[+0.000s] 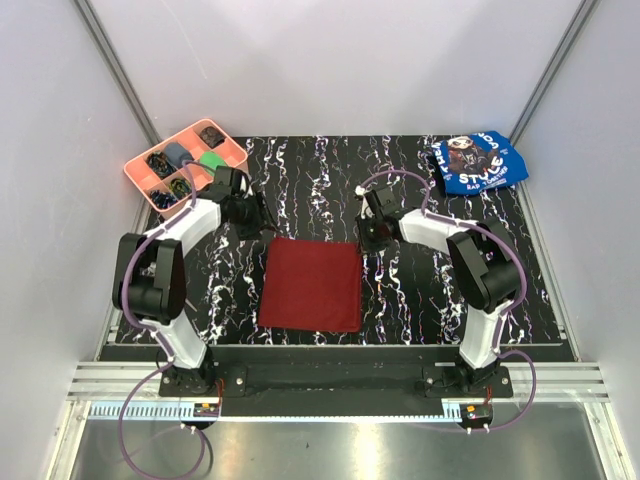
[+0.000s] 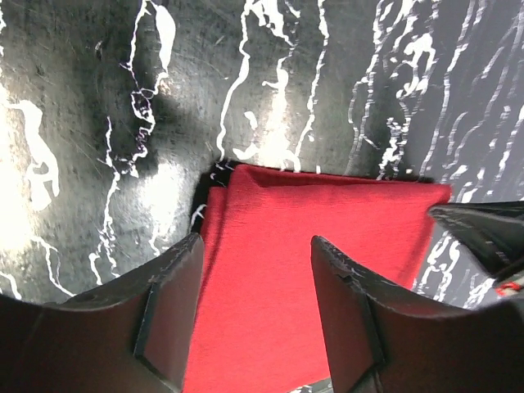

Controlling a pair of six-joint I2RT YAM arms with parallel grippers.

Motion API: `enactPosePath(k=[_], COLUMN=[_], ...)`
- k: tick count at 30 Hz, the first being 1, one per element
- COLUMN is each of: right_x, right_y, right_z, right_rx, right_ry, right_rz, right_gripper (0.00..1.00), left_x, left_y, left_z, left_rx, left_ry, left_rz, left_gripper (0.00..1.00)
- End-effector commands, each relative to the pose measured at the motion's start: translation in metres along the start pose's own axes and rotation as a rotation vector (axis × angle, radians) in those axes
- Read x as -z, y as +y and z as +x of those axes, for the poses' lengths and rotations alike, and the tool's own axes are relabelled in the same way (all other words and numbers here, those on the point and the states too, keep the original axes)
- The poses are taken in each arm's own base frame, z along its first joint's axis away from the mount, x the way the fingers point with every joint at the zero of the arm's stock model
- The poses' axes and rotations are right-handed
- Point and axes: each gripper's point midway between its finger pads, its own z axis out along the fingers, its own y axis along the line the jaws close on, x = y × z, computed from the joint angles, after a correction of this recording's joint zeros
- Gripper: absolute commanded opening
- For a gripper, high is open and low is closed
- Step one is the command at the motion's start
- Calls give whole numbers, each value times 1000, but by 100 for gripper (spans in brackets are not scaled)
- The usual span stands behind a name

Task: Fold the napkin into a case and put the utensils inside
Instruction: Pick up the lower triangle-folded napkin from the center of the board.

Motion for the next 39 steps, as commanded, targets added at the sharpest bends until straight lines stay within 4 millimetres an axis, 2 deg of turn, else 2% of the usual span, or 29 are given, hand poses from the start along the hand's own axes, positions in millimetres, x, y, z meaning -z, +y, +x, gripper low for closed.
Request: enactPosePath(k=[1, 6, 10, 21, 23, 24, 26, 27, 28, 29, 30, 31, 33, 36, 37, 39], right_x=[-3, -4, -4, -5, -5, -6, -6, -6, -6, -6, -5, -5, -4, -3, -3, 3], right_y=[-20, -20, -17, -12, -14, -15, -19, -22, -27, -31, -39, -42, -46, -40, -40, -40], right_z=[-6, -6, -5, -8, -7, -7, -8, -9, -11, -11, -14, -14, -16, -19, -20, -24], right_rx=[24, 15, 12, 12, 11, 11, 10, 7, 8, 6, 4, 8, 11, 8, 6, -2], right_ry=[3, 8, 13, 11, 13, 13, 8, 5, -5, -8, -20, -23, -28, -32, -31, -36], right_rz=[26, 1, -16, -42, -35, -29, -10, 3, 32, 51, 96, 114, 137, 110, 107, 120], right_gripper=[0, 0, 0, 0, 0, 0, 0, 0, 0, 0, 0, 0, 0, 0, 0, 13], left_x=[-9, -28, -33, -53, -57, -59, -61, -61, -61, -55, -53, -46, -41, -38, -39, -37], left_y=[3, 12, 4, -6, -4, -2, 3, 8, 11, 15, 23, 22, 28, 15, 13, 11], left_z=[2, 3, -5, 1, -1, -3, -5, -10, -13, -12, -18, -21, -20, -13, -10, -6], left_rx=[-53, -42, -39, 6, 12, 21, 36, 53, 68, 79, 108, 115, 137, 116, 115, 105], left_ry=[41, 78, 49, 81, 80, 71, 54, 28, 7, -17, -63, -93, -127, -117, -104, -91], left_rz=[6, -20, 13, 75, 62, 46, 18, -14, -40, -61, -108, -117, -152, -114, -109, -103], left_gripper=[57, 52, 50, 48, 40, 31, 21, 7, 1, 0, 0, 0, 0, 3, 15, 30])
